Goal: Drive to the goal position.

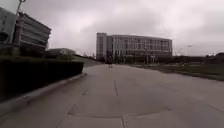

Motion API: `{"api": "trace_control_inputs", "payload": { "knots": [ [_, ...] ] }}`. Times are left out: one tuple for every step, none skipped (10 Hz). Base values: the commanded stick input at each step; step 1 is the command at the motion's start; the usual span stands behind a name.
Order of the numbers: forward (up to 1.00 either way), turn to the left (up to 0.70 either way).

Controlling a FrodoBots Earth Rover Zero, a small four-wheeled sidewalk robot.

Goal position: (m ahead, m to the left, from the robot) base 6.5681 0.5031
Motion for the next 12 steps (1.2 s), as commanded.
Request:
{"api": "trace_control_inputs", "payload": {
  "knots": [
    [0.70, 0.00],
    [0.70, 0.00],
    [0.70, 0.00],
    [0.70, 0.00],
    [0.70, 0.00],
    [0.70, 0.00],
    [0.70, 0.00],
    [0.70, 0.00],
    [0.70, 0.00],
    [0.70, 0.00],
    [0.70, 0.00],
    [0.70, 0.00]
  ]
}}
